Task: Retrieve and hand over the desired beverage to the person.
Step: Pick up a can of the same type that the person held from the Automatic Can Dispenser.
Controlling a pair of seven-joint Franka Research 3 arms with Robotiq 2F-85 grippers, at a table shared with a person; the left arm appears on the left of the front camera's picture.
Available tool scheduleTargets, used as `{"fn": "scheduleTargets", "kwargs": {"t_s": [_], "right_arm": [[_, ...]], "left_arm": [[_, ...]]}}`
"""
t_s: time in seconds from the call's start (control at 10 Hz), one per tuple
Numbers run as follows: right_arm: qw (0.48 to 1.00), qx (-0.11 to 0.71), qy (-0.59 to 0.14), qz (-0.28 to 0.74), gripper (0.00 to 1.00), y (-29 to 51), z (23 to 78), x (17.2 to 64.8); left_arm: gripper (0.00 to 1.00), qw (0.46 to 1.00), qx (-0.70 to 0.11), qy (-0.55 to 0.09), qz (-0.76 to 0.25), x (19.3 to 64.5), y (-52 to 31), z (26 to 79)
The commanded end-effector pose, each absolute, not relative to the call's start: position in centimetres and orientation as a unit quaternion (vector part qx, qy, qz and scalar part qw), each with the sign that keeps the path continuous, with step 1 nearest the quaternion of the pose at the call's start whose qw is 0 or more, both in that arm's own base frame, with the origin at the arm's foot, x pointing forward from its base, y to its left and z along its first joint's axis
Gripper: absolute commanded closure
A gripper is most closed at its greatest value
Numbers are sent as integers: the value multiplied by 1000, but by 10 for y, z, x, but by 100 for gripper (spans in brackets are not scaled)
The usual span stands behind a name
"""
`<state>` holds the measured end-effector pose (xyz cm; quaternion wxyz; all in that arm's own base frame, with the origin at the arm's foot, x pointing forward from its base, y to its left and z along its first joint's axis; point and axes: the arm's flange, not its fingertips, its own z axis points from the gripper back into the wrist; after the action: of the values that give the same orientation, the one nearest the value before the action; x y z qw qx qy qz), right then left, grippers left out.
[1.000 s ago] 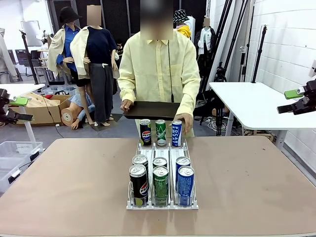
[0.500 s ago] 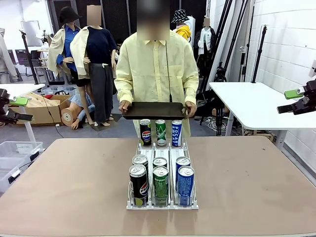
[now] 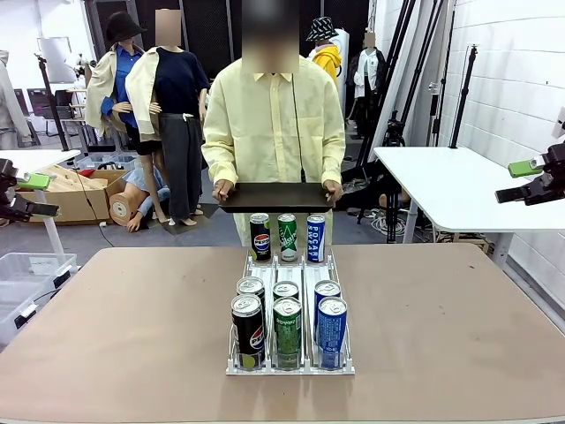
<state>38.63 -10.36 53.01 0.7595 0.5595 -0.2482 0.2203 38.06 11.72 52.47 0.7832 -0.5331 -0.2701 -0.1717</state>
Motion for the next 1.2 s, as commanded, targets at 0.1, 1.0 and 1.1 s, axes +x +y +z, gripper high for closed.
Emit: {"fn": "scheduleTargets", "kwargs": {"t_s": [0.1, 1.0, 1.1], "right_arm": [[755, 565, -250, 221, 0, -103, 531, 387], [755, 565, -250, 221, 0, -103, 531, 387], [755, 565, -250, 221, 0, -103, 531, 387]], "left_arm": [[0, 776, -541, -276, -170, 381, 118, 526], [0, 776, -541, -276, -170, 381, 118, 526], [0, 776, -541, -276, -170, 381, 118, 526]]}}
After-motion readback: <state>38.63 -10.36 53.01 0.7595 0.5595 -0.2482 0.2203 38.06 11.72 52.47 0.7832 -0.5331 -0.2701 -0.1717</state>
